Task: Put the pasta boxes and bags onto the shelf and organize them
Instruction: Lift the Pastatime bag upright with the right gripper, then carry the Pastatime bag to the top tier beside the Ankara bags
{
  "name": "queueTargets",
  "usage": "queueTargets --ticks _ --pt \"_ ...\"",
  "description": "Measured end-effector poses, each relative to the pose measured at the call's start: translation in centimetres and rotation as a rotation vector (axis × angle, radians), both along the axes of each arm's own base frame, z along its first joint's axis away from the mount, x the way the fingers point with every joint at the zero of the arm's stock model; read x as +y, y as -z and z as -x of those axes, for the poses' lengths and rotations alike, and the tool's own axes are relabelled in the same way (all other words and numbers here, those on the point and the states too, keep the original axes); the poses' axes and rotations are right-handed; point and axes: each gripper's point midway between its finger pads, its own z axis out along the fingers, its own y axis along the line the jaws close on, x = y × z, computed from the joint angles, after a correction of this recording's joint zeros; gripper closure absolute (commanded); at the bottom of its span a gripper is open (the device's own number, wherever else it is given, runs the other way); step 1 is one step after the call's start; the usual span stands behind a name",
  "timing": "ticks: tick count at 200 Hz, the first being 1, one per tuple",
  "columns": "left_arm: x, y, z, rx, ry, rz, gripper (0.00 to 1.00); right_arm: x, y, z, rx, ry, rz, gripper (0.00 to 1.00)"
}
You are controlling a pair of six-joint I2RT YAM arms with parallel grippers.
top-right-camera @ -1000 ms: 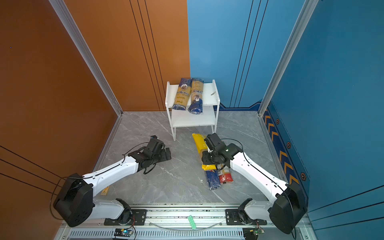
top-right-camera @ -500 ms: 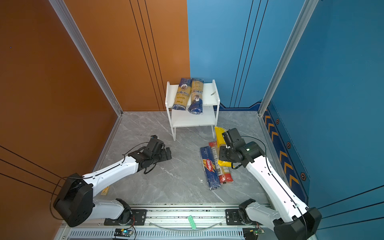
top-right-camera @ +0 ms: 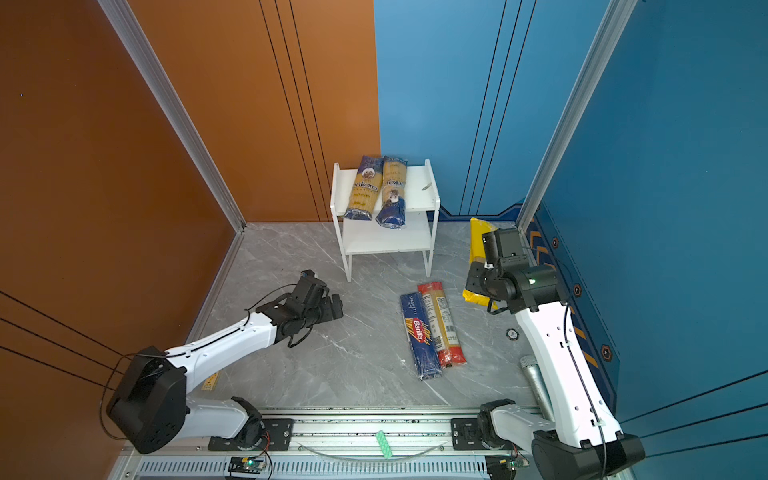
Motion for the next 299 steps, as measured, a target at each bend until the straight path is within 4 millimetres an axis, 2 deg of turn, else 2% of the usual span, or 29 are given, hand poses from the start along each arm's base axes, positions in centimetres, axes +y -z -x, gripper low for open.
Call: queueTargets --ticks 47,102,137,209,254,299 --pt "0.1 0.1 0.1 0.001 -0.002 0.000 0.02 -1.0 -2.0 -3.6 -0.023 0.018 0.018 1.00" --pt "0.3 -0.1 0.0 -0.003 -0.006 0.005 0.02 0.2 -6.2 -6.7 -0.151 -0.036 -0.017 1.00" --pt "0.3 -0.2 0.0 -0.004 -0.006 0.005 0.02 2.3 -8.6 -8.2 -0.235 -0.098 -0.068 1.00" --pt "0.4 0.0 0.2 -0.002 -0.007 0.004 0.02 8.7 -13.4 -11.6 -0.382 -0.250 -0.126 1.00" --pt "0.6 -0.2 0.1 -0.007 -0.012 0.008 0.02 11.9 -13.5 -12.6 -0.388 -0.311 -0.137 1.00" --pt "0.8 -0.4 0.3 -0.011 -0.020 0.015 0.02 14.0 -11.8 -13.7 -0.355 -0.336 -0.119 1.00"
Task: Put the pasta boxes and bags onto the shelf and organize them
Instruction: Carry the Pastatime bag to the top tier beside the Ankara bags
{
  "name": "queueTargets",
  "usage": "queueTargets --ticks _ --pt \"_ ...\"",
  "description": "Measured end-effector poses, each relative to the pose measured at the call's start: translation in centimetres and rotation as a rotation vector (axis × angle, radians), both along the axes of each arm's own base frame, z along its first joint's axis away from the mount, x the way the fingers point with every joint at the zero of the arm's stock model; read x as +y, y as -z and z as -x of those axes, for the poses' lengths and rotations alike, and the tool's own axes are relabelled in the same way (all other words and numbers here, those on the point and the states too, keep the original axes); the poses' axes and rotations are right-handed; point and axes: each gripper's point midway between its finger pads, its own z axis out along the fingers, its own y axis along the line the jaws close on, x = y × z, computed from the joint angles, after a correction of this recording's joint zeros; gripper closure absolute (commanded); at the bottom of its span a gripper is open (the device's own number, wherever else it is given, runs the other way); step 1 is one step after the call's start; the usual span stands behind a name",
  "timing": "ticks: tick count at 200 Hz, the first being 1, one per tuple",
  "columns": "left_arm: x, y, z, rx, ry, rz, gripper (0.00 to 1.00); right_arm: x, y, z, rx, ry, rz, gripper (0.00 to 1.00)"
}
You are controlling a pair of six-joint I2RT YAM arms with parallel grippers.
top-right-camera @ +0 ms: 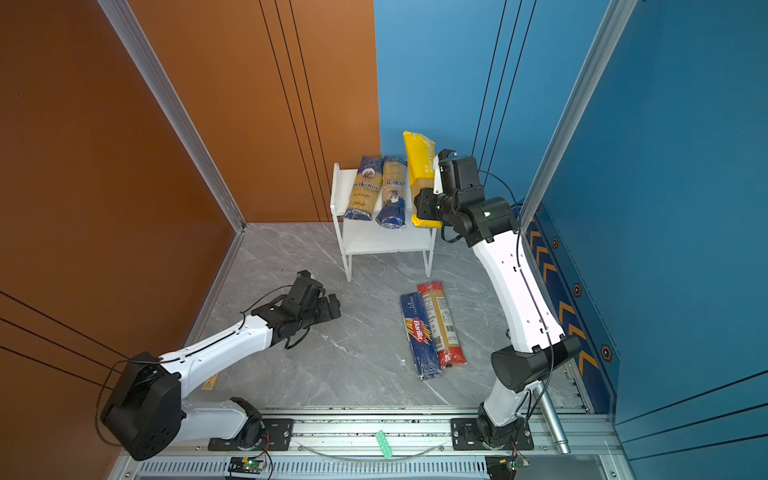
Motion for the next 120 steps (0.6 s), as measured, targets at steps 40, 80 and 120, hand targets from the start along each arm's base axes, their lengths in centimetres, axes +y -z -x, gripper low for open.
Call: queueTargets --ticks 40,80,120 --pt "0.3 -0.2 0.2 -0.006 -0.008 0.006 0.02 0.6 1.7 -1.3 0.024 0.013 0.034 1.00" --pt "0.5 -0.5 0.1 -0.015 -0.018 0.014 0.02 1.3 2.5 -2.3 0.019 0.015 0.073 1.00" --pt "0.6 -0.5 0.1 -0.014 -0.019 0.014 0.02 1.7 2.8 -2.4 0.012 0.010 0.111 1.00"
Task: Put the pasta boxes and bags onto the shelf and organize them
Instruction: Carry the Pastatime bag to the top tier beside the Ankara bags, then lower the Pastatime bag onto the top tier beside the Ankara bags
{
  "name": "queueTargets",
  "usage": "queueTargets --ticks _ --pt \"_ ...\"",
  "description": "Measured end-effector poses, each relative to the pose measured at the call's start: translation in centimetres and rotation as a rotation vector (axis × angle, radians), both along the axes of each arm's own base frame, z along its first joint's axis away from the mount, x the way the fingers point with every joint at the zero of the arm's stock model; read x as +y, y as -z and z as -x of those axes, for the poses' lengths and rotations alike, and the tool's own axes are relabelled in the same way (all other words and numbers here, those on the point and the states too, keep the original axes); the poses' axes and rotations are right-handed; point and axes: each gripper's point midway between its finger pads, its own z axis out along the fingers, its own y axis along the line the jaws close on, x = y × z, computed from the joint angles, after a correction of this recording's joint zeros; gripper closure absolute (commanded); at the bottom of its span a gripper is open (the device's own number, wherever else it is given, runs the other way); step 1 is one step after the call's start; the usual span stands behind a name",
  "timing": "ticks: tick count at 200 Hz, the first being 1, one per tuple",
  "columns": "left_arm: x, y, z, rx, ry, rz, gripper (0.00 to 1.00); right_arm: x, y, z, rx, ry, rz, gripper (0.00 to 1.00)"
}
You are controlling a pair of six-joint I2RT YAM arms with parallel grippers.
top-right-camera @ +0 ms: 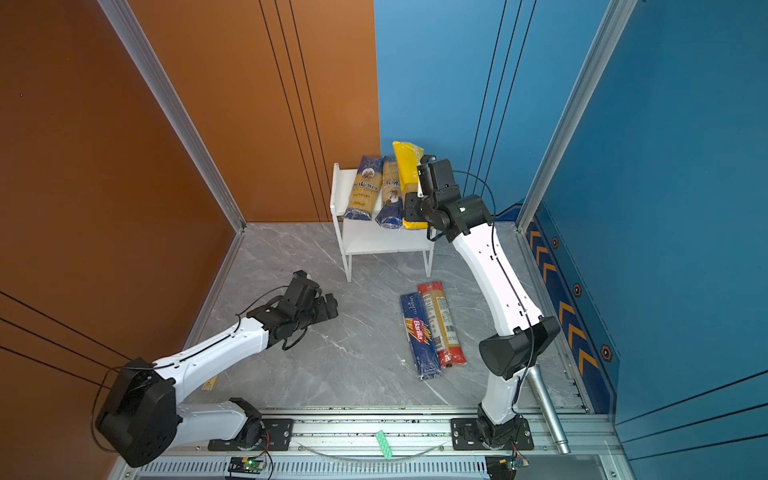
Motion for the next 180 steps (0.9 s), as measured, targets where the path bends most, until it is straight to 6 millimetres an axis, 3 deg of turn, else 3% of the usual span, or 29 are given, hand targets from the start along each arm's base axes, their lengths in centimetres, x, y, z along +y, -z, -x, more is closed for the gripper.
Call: queueTargets --ticks 180 --pt "0.8 -0.4 0.3 -0.014 -0.017 0.010 0.02 -0.2 1.7 -1.9 0.001 0.032 0.057 1.00"
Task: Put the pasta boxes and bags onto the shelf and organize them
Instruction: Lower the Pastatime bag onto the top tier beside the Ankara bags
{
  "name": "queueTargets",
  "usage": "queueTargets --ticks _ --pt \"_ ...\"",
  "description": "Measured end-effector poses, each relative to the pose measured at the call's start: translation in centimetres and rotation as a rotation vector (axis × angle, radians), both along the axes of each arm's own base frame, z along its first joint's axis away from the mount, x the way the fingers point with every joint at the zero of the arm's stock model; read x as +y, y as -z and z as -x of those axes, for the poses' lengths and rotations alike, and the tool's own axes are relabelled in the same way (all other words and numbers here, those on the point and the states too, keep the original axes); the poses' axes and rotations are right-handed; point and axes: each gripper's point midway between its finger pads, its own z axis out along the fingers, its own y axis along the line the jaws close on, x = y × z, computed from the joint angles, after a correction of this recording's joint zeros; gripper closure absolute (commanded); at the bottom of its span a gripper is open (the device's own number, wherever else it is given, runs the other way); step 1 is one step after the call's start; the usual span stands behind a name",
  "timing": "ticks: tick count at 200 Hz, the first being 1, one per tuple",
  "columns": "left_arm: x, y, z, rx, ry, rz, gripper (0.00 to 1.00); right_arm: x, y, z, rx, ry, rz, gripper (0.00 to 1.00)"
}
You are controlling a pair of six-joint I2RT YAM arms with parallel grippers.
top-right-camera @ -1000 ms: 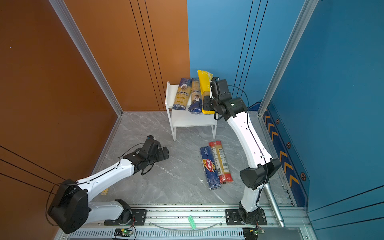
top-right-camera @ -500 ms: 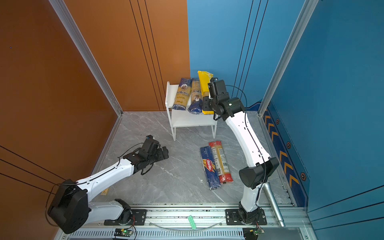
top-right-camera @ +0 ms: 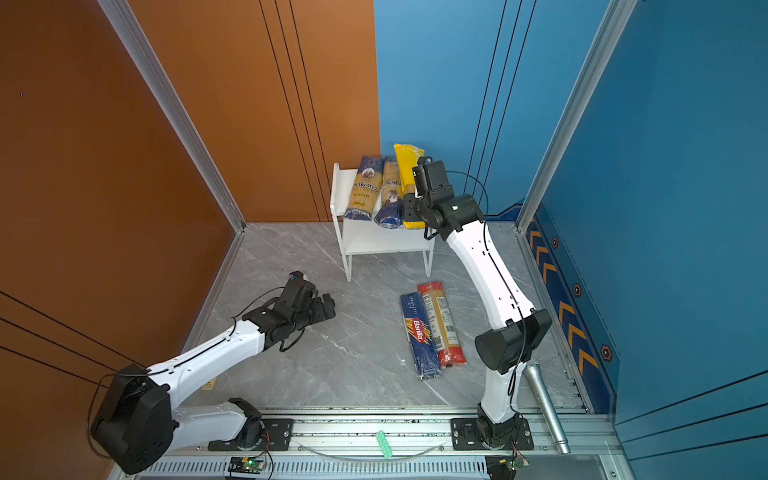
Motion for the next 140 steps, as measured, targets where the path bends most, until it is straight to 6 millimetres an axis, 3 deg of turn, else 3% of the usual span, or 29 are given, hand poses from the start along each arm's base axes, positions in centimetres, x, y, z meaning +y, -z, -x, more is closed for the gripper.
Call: queueTargets --ticks 74,116,140 --pt "0.27 0.03 0.32 -0.002 -0.003 0.002 0.02 -0.41 -0.18 -0.70 -0.017 0.013 -0.001 0.99" --pt "0.30 0.04 0.38 -0.002 -0.004 0.003 0.02 -0.51 -0.23 -0.91 -0.023 0.015 0.000 0.79" --pt "0.31 -0.06 0.39 -0.005 -0.005 0.006 0.02 -0.51 -0.20 -1.00 -0.025 0.017 0.000 0.75"
